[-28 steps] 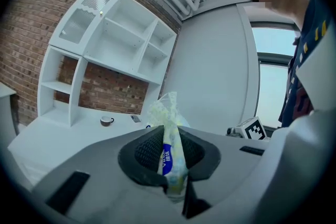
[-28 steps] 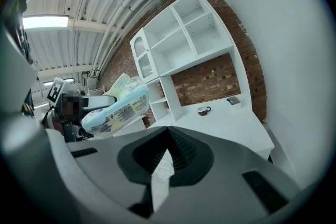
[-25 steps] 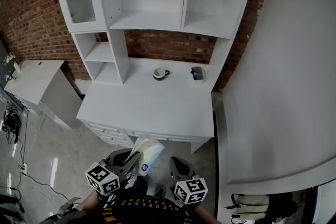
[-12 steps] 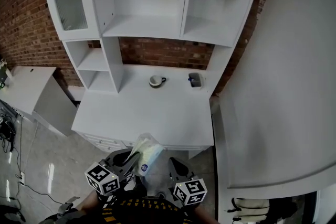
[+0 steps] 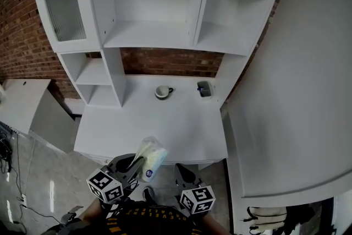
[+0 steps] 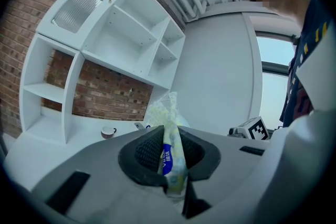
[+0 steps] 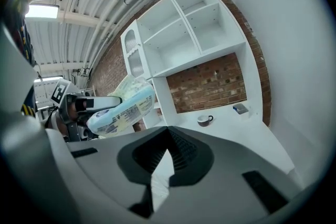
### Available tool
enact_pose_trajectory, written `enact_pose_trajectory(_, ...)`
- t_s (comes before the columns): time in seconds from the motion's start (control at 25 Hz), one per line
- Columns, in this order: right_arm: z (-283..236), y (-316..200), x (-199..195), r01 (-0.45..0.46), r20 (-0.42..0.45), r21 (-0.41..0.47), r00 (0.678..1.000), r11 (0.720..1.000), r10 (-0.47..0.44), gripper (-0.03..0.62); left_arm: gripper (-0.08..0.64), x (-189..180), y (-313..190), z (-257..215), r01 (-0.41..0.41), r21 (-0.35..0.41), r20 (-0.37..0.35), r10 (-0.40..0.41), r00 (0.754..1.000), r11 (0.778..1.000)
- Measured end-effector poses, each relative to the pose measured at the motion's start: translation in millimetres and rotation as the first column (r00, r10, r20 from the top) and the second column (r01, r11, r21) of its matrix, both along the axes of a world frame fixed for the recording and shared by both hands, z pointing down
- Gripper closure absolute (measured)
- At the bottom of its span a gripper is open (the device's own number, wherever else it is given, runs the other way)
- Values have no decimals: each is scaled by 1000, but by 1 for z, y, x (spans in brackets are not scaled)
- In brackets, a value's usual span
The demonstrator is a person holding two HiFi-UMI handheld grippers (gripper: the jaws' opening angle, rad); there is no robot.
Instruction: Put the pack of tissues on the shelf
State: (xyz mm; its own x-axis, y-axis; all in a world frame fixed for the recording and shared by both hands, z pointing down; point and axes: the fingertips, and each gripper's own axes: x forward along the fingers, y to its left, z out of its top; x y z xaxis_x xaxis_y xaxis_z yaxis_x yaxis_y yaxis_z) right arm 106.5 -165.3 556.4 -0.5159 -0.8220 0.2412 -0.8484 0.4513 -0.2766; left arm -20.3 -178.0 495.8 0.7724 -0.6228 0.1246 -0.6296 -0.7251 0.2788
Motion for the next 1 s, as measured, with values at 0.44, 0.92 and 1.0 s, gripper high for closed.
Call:
enact_pose_trajectory(0.44,-16,-35,-24,-96,-37,20,995,995,97,588,516,-44,-38,-15,-52,53,-67,55,996,997)
enact_pose_trajectory(0.92,-6,-71,-38,-76,-50,6,996,997,76,587,517,-62,-81,-16,-26,71,-55,30,998,997)
enact_pose_trajectory(1.0,-8,-82,-40,-59,-47,13,997,998,60,588,516,-62,-90,-21,-22,96,-38,26,999,995)
